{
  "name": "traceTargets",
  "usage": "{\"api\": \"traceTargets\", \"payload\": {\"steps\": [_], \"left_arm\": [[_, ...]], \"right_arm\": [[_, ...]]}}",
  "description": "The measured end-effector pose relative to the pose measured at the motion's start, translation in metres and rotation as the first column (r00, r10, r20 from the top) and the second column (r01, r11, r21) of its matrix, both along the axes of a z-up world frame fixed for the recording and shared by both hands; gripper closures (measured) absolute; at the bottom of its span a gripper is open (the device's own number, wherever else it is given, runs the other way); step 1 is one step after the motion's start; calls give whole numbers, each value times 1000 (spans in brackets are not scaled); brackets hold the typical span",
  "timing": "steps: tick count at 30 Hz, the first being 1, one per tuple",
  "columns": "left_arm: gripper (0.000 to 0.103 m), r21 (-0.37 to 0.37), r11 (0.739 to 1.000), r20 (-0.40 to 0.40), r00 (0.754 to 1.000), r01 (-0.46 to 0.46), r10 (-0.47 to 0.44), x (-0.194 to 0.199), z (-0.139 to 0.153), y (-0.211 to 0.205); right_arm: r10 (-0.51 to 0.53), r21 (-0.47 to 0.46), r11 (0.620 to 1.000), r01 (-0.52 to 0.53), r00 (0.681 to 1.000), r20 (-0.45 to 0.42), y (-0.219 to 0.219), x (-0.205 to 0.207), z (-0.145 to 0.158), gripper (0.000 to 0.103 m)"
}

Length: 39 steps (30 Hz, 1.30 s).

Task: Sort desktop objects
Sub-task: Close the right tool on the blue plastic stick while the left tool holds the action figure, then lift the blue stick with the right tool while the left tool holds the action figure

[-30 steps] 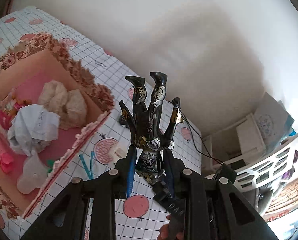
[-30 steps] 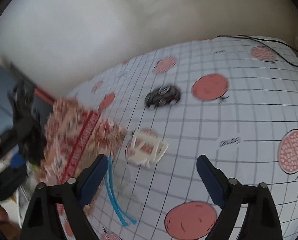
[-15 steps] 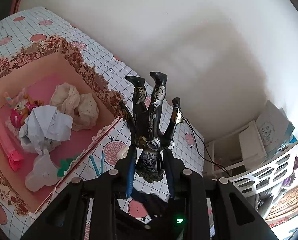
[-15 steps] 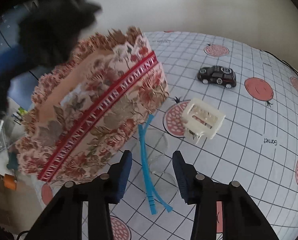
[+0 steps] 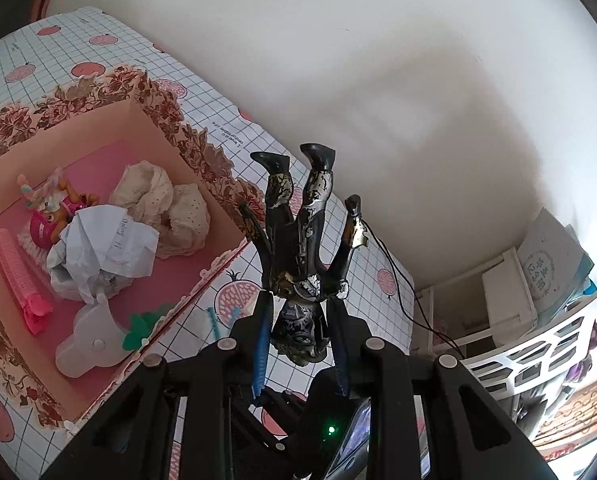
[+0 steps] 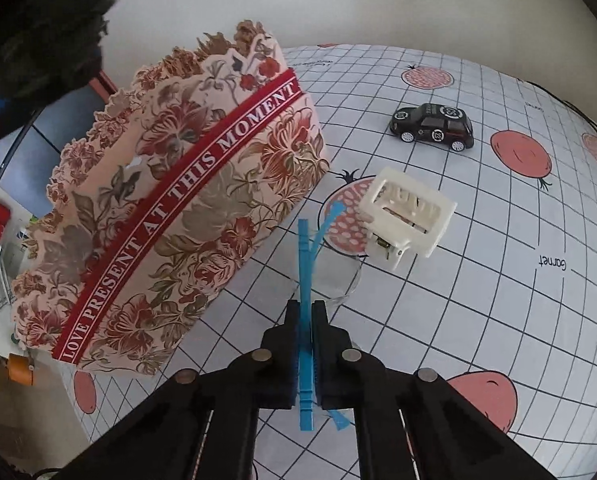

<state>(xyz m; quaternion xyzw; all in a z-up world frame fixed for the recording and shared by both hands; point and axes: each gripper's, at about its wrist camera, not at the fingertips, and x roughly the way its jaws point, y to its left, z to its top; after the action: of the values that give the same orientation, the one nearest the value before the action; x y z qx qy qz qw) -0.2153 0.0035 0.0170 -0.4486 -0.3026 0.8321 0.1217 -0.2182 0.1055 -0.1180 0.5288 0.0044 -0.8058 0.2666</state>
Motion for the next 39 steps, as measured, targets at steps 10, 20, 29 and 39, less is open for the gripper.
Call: {"api": "traceTargets", "payload": {"steps": [10, 20, 29, 39], "left_arm": [[75, -2, 1000, -3, 1000, -2, 2, -1, 1, 3], [75, 6, 1000, -42, 999, -4, 4, 1, 14, 1], [75, 9, 1000, -83, 997, 1, 0, 10, 24, 3], [75, 15, 1000, -122, 992, -10, 12, 14, 35, -2]], "right_arm": [[-45, -85, 995, 42, 998, -37, 18, -3, 24, 97], [-157, -248, 961, 122, 979, -129, 55, -4, 82, 97], [-227, -359, 922, 143, 953, -203, 76, 0, 125, 97], [-283, -463, 876, 139, 923, -260, 93, 14, 166, 97]]}}
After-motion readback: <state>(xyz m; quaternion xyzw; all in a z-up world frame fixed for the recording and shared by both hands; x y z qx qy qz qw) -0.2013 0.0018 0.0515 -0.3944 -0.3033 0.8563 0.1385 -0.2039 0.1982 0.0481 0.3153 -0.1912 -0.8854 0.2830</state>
